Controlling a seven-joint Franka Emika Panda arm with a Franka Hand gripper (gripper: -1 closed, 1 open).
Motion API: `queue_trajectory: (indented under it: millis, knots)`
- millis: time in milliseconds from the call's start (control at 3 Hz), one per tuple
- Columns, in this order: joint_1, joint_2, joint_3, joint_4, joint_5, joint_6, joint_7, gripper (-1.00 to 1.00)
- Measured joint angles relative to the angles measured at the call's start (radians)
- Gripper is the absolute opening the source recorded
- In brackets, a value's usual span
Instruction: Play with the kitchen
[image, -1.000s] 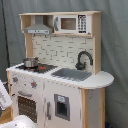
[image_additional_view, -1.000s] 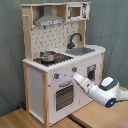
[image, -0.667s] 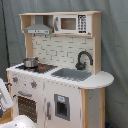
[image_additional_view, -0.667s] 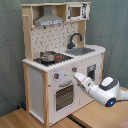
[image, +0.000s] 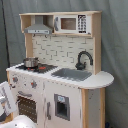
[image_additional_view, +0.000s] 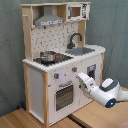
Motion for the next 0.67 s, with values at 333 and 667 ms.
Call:
queue_trajectory:
  millis: [333, 667]
  knots:
    - [0.000, -0.005, 0.015, -0.038, -0.002, 0.025, 0.118, 1.00]
    - [-0.001, -0.015, 0.014, -0.070, -0.002, 0.050, 0.210, 1.00]
